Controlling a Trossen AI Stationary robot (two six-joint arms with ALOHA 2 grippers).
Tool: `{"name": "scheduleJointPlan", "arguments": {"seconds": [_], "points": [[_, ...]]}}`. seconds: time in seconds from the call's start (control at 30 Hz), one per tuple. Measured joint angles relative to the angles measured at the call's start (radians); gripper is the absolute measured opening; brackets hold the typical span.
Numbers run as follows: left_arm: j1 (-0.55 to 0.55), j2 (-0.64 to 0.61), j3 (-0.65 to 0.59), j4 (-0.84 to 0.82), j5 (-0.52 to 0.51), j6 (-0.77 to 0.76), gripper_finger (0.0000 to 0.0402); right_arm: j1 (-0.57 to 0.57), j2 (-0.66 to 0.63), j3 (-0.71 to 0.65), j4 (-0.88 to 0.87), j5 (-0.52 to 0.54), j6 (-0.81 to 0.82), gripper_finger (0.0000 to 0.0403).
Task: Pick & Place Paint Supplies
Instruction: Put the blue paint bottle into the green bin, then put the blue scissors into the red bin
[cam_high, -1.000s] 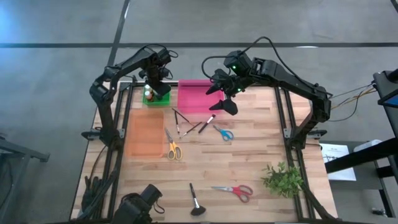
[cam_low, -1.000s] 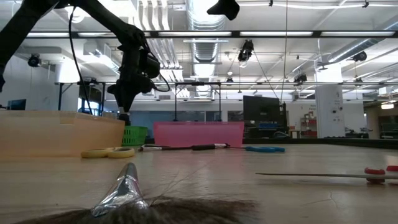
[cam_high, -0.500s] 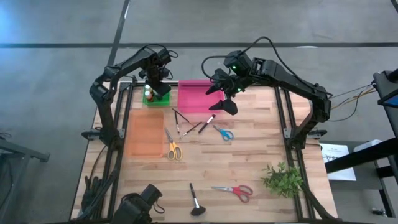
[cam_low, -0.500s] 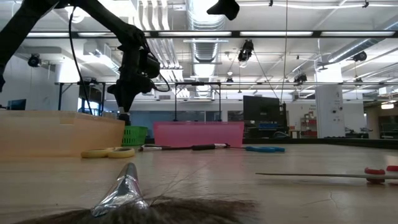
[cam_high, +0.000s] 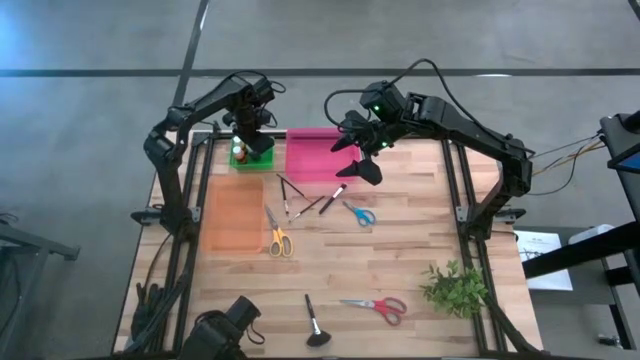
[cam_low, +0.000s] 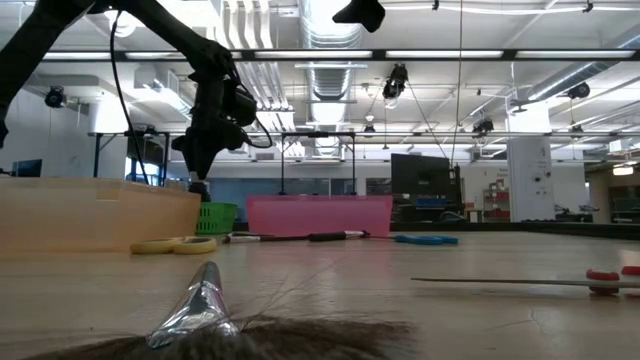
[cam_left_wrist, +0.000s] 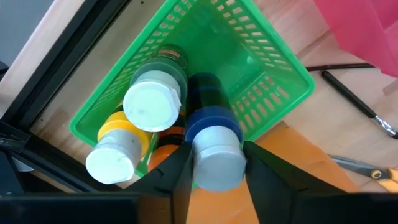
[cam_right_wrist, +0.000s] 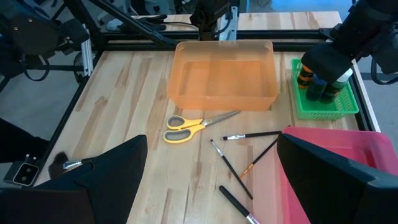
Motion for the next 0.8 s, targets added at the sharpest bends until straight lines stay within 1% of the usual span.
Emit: {"name": "scheduleJointPlan", "arguments": {"seconds": [0.1, 0.2, 0.37, 0.53, 0.67, 0.77, 0.8], "points": [[0.0, 0.0, 0.0, -0.004, 0.0, 0.013, 0.0176, 0.0, 0.0, 0.0, 0.0, 0.0, 0.0, 0.0356], [0.0, -0.001, 0.0, -0.007, 0.0, 0.017, 0.0188, 0.0, 0.0, 0.0, 0.0, 0.0, -0.001, 0.0356], [0.0, -0.001, 0.01, -0.006, 0.0, 0.021, 0.0193, 0.0, 0.0, 0.0, 0.0, 0.0, -0.001, 0.0356], [0.0, -0.001, 0.05, -0.023, -0.003, 0.039, 0.0194, 0.0, 0.0, 0.0, 0.001, 0.0, 0.0, 0.0356], [0.0, -0.001, 0.114, -0.058, -0.003, 0.047, 0.0195, 0.0, 0.0, 0.0, 0.001, 0.0, 0.003, 0.0356], [-0.003, -0.005, 0.186, -0.096, 0.001, 0.084, 0.0195, 0.0, 0.0, 0.0, 0.0, 0.0, 0.006, 0.0356], [-0.005, -0.01, 0.212, -0.103, 0.016, 0.102, 0.0195, 0.0, 0.0, 0.0, 0.0, 0.0, 0.007, 0.0356]]}}
